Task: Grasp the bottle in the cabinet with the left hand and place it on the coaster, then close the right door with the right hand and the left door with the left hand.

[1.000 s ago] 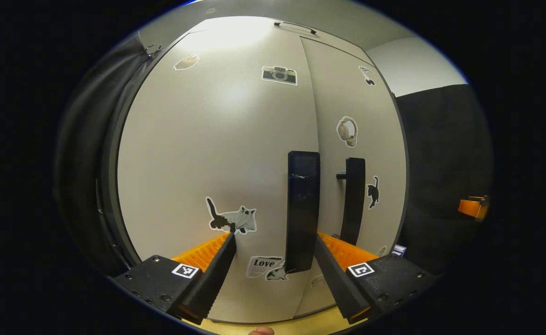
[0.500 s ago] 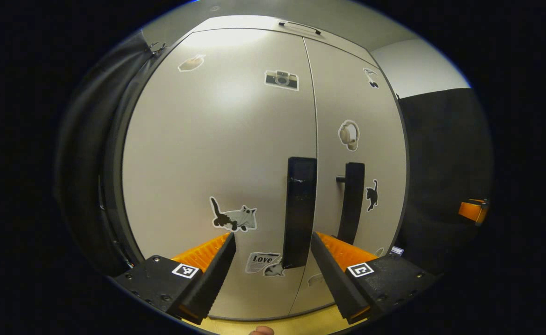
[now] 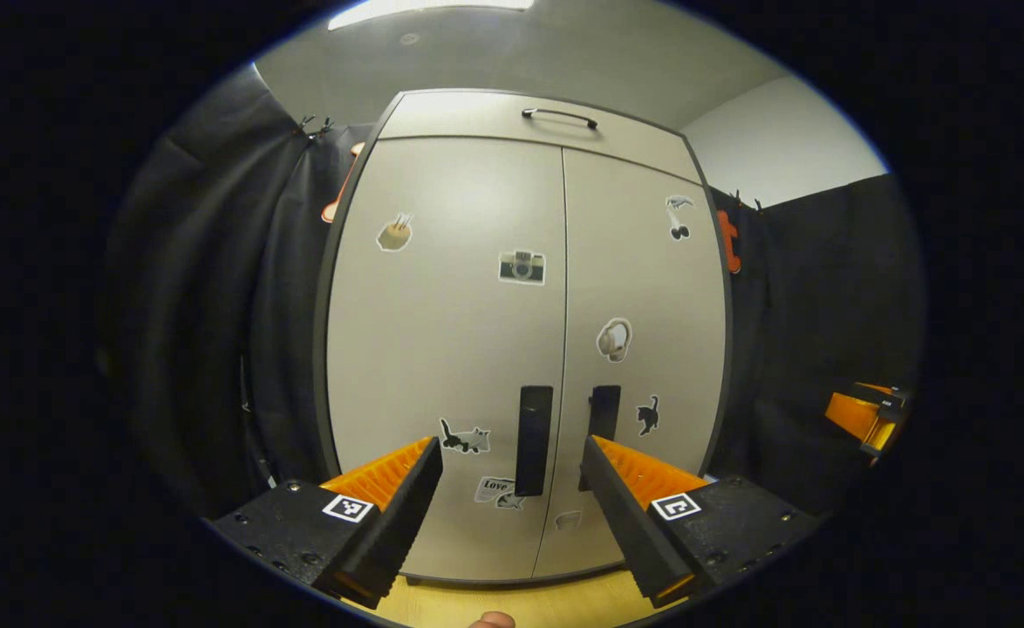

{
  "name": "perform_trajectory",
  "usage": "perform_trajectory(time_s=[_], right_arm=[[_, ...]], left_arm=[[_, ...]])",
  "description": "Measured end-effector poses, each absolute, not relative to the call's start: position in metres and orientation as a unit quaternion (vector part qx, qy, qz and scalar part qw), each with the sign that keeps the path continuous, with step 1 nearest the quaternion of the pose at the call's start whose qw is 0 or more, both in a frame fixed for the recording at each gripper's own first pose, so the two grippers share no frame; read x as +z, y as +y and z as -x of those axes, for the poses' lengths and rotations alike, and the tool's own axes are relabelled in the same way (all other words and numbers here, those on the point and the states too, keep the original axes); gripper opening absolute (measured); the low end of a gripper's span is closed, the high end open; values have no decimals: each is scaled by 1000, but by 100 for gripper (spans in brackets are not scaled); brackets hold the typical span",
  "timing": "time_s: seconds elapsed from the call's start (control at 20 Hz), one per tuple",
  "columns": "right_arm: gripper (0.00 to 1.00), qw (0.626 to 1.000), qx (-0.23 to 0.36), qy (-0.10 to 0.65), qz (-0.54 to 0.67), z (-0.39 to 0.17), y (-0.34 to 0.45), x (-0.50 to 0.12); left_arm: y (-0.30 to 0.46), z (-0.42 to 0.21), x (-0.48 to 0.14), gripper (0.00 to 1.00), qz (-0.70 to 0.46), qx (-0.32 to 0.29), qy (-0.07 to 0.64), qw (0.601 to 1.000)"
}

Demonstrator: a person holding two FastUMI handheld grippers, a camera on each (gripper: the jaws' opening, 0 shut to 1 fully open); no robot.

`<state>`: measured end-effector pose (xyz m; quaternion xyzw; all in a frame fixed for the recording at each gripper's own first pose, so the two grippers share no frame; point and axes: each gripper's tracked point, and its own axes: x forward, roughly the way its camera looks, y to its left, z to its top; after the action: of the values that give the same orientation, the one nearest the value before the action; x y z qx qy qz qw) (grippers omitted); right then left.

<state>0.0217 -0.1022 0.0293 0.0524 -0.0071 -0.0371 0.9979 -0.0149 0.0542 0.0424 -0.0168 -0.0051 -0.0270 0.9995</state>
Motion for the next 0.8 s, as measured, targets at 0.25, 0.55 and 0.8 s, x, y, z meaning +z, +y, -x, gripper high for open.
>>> perform_trajectory(time_s=[0.25,0.55,0.8], right_arm=[[98,998,-8,-23,-57,-8,-94,47],[98,998,31,-27,-44,11,-80,47],[98,997,52,-36,-37,19,-71,52]], left_arm=[[31,51,66,99,21,-24,-23,999],[5,71,61,99,40,-15,-27,999],[-1,80,52,100,38,-5,-16,999]])
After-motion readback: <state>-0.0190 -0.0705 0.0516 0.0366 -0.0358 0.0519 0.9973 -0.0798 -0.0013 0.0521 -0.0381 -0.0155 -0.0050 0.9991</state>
